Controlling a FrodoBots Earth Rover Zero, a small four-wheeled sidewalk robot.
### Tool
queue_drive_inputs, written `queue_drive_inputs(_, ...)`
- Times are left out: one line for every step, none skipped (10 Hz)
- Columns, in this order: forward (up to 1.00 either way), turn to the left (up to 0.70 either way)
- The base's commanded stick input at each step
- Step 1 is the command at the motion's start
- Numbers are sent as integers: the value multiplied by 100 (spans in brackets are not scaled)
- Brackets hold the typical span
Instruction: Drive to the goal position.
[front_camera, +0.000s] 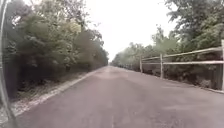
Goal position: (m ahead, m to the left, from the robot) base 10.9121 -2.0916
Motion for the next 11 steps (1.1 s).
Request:
queue_drive_inputs(70,2)
queue_drive_inputs(70,20)
queue_drive_inputs(70,30)
queue_drive_inputs(70,33)
queue_drive_inputs(70,35)
queue_drive_inputs(70,13)
queue_drive_inputs(70,0)
queue_drive_inputs(70,0)
queue_drive_inputs(70,0)
queue_drive_inputs(70,0)
queue_drive_inputs(70,0)
